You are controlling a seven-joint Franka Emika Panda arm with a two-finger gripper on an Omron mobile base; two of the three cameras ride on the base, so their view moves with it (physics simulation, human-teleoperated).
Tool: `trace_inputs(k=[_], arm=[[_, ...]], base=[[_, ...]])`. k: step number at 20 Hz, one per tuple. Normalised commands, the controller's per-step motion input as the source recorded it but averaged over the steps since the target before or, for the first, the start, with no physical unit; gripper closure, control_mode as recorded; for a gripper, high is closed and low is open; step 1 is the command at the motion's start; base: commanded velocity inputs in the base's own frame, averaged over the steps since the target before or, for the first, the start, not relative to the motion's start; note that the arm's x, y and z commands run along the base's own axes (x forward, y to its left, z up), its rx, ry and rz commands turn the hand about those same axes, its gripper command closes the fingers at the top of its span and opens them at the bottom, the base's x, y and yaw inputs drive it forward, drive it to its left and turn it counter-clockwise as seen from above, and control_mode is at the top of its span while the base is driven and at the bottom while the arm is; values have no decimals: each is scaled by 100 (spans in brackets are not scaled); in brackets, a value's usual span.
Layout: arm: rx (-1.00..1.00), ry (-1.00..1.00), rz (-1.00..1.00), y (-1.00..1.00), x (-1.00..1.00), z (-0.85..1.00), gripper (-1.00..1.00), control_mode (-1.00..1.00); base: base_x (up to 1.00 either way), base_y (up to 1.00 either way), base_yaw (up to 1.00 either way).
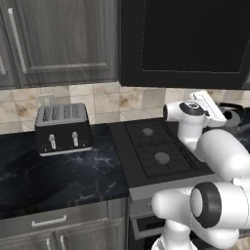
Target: The kettle is done boiling. Turn off the stove, then wait for 300 timesteps before moving the kettle to the dining table.
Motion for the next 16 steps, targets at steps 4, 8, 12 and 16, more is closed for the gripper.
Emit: trace_inputs(k=[4,8,12,16], arm=[[0,0,-12,0,-26,22,100,-100],[-1,1,-12,0,-25,20,100,-100],[-1,1,-12,0,-26,16,100,-100],[-1,0,-10,2,-21,14,100,-100]], base=[[0,0,0],[0,0,0],[0,0,0],[0,0,0]])
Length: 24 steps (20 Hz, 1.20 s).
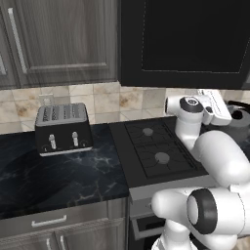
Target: The kettle is done boiling. Turn off the stove, then wait for 300 timesteps before moving the kettle to the dining table.
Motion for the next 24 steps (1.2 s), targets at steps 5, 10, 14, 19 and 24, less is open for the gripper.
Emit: trace_inputs(k=[5,10,14,19,24], arm=[[0,1,-6,2,-2,3,100,-100],[0,0,0,0,0,0,100,-100],[0,-2,0,0,-5,0,100,100],[0,0,0,0,0,0,100,100],[0,0,0,0,0,0,100,100]], base=[[0,0,0],[0,0,0],[-10,0,-1],[-56,-2,-14],[-55,-8,-20]])
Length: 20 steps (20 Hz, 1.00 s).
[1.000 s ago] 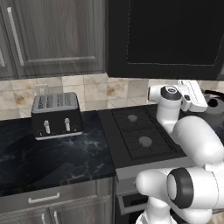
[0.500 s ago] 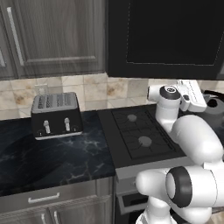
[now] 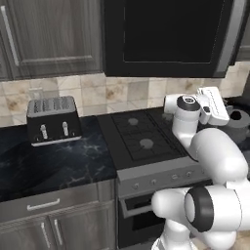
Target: The kettle is done boiling. Turn off the stove, then wait for 300 timesteps before moving the kettle to the dining table.
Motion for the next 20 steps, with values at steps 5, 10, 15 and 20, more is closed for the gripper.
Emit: trace_inputs(k=[5,10,15,20], arm=[[0,0,0,0,0,0,100,100],[0,0,0,0,0,0,100,100],[0,0,0,0,0,0,100,100],[0,0,0,0,0,0,100,100]], base=[[-40,-6,-26],[-31,-12,-30],[-26,-10,-35],[-23,-14,-42]])
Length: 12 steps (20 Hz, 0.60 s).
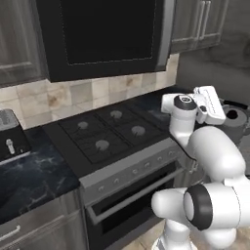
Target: The kettle is done boiling. Turn off the stove, then wait for 300 timesteps before moving the kettle to the dining table.
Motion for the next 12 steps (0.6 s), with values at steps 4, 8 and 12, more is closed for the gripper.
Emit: trace_inputs(k=[4,8,12], arm=[[0,0,0,0,0,0,100,100],[0,0,0,0,0,0,100,100],[0,0,0,0,0,0,100,100]], base=[[-19,-19,-45],[-15,-26,-46],[-13,-28,-47]])
